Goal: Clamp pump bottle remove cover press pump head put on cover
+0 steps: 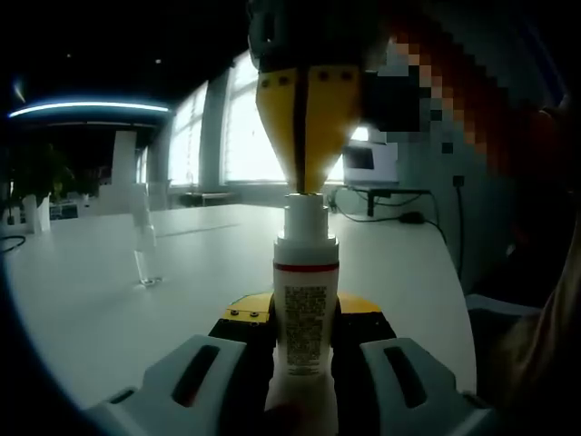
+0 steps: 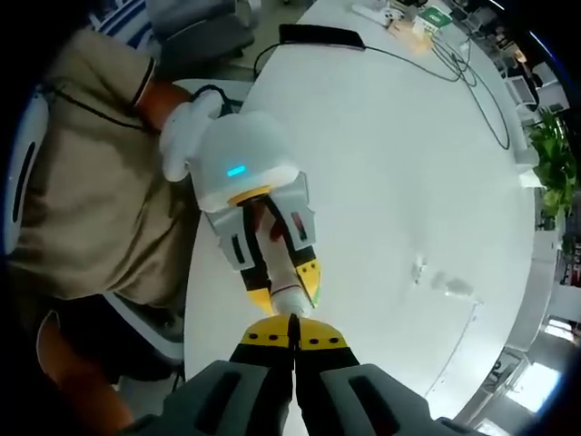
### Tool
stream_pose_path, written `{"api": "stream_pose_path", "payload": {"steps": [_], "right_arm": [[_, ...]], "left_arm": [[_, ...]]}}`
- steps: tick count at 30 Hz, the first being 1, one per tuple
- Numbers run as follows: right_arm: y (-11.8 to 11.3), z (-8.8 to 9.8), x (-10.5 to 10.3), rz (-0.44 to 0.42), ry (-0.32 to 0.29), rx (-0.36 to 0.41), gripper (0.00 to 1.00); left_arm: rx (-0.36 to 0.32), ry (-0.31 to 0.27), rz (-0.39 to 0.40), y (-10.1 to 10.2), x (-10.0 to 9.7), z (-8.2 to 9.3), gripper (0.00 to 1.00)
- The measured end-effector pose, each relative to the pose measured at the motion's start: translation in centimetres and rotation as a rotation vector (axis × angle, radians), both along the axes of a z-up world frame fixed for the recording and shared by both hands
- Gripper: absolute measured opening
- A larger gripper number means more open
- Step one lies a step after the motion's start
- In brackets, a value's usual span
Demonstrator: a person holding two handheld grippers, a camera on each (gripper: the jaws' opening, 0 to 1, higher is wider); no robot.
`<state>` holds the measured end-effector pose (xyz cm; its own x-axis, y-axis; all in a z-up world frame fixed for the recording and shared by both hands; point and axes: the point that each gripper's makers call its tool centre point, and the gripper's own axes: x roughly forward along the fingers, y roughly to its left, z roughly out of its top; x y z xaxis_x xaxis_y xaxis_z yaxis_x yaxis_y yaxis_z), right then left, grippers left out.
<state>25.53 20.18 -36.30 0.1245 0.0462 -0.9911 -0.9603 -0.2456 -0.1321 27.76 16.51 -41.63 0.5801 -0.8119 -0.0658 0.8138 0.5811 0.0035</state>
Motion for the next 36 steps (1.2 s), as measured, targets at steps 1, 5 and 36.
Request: {"api": "stream_pose_path", "payload": {"steps": [1,5,36], "right_arm": [[0.0,0.0,0.02,-0.003,0.003,0.001,0.0],[-0.02,-0.02,0.0,-0.008,0.009,-0.003,0.0],[-0.03,0.62,0.02,0.013,-0.009,-0.032,0.0]], "left_arm": [[0.0,0.0,0.0,0.01,0.01,0.0,0.14],[0.002,-0.003,0.002,0.07,0.08,0.01,0.14],[0.004,-0.005,0.005,0.05,0.11,0.05,0.14]]}}
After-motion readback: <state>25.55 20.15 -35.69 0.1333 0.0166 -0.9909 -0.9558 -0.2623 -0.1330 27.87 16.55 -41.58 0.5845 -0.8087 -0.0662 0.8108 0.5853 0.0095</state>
